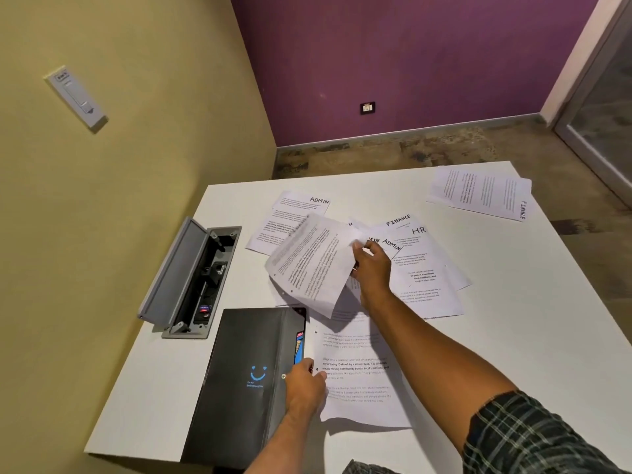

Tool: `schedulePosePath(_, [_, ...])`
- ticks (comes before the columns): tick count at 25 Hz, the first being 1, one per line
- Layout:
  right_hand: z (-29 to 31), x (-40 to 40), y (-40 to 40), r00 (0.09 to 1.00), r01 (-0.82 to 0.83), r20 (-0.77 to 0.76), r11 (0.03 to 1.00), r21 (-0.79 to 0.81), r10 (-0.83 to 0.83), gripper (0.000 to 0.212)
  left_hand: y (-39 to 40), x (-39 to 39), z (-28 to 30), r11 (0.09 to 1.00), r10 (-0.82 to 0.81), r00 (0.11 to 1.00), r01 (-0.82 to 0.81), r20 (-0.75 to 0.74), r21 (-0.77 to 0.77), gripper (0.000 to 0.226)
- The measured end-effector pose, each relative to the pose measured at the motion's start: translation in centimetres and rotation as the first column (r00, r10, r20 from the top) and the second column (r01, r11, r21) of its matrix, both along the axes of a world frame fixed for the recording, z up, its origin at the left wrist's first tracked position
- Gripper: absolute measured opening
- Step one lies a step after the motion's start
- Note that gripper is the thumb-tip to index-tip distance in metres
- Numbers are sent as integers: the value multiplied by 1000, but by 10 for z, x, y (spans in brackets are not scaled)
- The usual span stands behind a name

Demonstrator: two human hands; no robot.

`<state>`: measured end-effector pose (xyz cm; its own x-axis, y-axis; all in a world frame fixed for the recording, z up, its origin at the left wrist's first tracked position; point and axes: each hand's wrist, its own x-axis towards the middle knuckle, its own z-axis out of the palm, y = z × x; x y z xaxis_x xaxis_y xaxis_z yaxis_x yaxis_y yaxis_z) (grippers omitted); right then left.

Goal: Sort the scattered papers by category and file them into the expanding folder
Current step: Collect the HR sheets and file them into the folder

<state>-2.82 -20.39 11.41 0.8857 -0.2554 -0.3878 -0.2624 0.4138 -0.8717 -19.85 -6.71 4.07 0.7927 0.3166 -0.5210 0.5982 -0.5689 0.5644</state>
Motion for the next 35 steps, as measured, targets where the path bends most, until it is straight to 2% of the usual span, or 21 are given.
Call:
schedulePosePath(2, [-23,8,-11,992,21,-117,983,-181,-43,20,-1,1,1,1000,1,1000,-1,-13,3,11])
schedulePosePath(4, [-40,12,-20,972,-52,-235,939,-339,-31,24,0,2,0,1000,-11,1000,11,-10,19,4])
schedulePosePath(7, [-55,19,-32,950,-74,-310,959,-274,-15,4,1,3,-1,997,-52,999,53,-11,57,3])
schedulePosePath(10, [-73,25,-53,947,-93,-320,965,-244,10,24,4,4,-2,993,-94,996,94,-6,74,4])
schedulePosePath(11, [-79,24,-62,941,-106,-338,951,-291,1,28,4,5,-1,993,-97,995,98,-13,67,5])
schedulePosePath(12, [-85,21,-73,931,-150,-365,905,-399,-6,34,3,6,1,993,-96,995,97,-19,64,6])
schedulePosePath(13, [-93,15,-87,902,-241,-431,786,-570,-36,38,2,6,2,995,-88,996,89,-14,52,6])
schedulePosePath(14, [-99,7,-101,862,-329,-494,619,-713,-111,42,1,6,5,996,-79,997,79,-2,47,9])
schedulePosePath(15, [-106,-3,-114,817,-389,-537,485,-783,-210,46,0,6,9,997,-64,998,63,13,47,13])
schedulePosePath(16, [-112,-15,-126,772,-424,-563,420,-802,-294,52,1,7,13,998,-45,998,44,33,44,17])
schedulePosePath(17, [-119,-25,-136,738,-443,-580,402,-802,-345,59,3,7,14,998,-48,998,46,42,45,18])
schedulePosePath(21, [-138,-37,-153,722,-484,-597,362,-797,-350,83,14,10,9,989,-104,995,102,14,103,8])
schedulePosePath(24, [-133,-26,-157,711,-482,-615,399,-780,-343,85,12,10,7,982,-129,991,123,35,143,10])
schedulePosePath(27, [-132,-19,-158,724,-473,-620,436,-765,-302,72,9,11,9,986,-120,992,113,48,125,11])
schedulePosePath(31, [-134,-15,-160,742,-431,-624,538,-725,-246,55,9,10,10,997,-46,997,41,69,69,11])
schedulePosePath(35, [-135,-30,-166,817,-367,-544,558,-745,-189,29,12,9,10,996,-6,995,-3,101,89,10])
